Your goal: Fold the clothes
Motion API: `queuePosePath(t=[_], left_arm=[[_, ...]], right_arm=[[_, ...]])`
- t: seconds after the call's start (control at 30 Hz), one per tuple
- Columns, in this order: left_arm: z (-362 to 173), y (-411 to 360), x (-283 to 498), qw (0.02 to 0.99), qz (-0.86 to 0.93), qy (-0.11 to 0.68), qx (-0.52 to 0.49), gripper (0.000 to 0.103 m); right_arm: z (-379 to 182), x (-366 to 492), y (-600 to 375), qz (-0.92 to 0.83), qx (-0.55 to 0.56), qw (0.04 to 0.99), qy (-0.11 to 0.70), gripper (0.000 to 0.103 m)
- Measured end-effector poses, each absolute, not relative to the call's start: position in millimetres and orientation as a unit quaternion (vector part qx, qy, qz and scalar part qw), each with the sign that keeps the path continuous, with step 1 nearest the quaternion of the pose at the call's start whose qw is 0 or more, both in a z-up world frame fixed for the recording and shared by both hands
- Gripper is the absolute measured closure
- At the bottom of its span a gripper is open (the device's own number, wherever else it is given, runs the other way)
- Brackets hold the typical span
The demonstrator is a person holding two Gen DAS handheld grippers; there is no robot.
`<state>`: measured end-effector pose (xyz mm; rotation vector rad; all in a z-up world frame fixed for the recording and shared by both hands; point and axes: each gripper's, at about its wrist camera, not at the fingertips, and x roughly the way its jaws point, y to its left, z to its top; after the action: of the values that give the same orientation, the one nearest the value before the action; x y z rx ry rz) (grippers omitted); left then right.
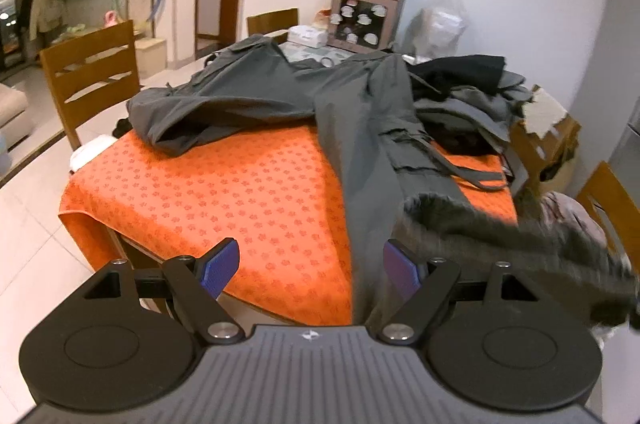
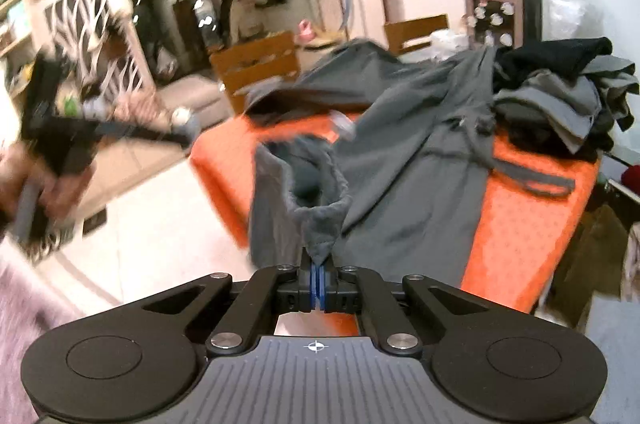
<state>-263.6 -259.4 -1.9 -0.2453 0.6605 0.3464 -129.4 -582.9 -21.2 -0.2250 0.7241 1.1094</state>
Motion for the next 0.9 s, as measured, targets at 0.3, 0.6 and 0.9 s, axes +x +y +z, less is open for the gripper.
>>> queuePosePath(t=[0.3,0.6,0.9], left_arm=[[-35,-283,-305,0.917,0.139,0.353,-0.124,0.019],[-55,-319,-322,0.915,0.148,0.356,-0.117,0.019],[-74,-349,-312,0.908,0.212,0.329,-0.148,0.019]], right_arm=[[-65,-181,-610,0.459,-0.198,0.764,0.408,0.083],[-45,-150,-603,0.473,-0.232,0.761,0.379,0.067],[-50,-60,-556,0.542,-0.259,0.717,0.353,0.067]])
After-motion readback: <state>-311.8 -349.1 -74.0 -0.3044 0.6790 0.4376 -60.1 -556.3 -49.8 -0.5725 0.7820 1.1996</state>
